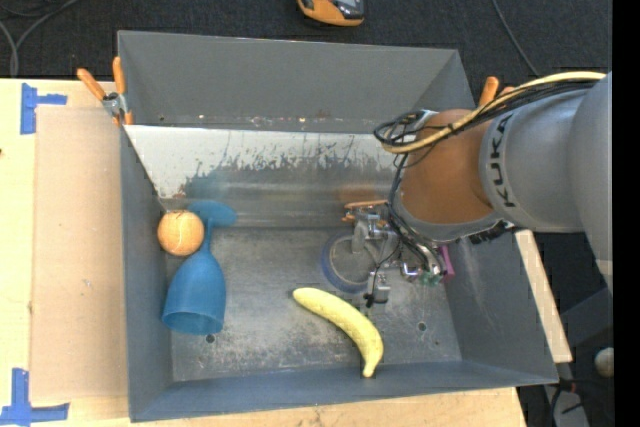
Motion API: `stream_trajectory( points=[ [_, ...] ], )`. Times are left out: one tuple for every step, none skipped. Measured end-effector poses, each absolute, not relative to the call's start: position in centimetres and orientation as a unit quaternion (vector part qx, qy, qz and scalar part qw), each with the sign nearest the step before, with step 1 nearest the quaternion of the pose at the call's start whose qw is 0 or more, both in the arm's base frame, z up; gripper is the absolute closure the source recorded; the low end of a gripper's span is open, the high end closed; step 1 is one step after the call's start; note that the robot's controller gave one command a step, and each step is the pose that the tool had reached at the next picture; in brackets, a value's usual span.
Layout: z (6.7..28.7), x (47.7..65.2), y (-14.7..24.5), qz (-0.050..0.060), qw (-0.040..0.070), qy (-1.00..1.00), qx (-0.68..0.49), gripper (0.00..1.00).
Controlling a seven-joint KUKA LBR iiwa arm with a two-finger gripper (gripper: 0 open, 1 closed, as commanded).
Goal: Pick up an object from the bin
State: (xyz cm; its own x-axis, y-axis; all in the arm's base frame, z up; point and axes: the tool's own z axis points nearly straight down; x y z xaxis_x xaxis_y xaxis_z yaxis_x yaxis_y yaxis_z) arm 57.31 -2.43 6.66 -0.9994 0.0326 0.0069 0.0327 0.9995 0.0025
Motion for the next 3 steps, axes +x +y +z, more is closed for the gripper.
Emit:
stream_trajectory(
  points=[
    [16.0, 57.6, -2.7, 0.0, -0.005, -0.989, -0.145, 0.0],
    [9.7, 61.0, -0.4, -0.002, 0.008, -0.998, -0.068, 0.0],
    [7.0, 62.1, -0.2, -0.001, -0.003, -0.968, -0.25, 0.0]
  ],
)
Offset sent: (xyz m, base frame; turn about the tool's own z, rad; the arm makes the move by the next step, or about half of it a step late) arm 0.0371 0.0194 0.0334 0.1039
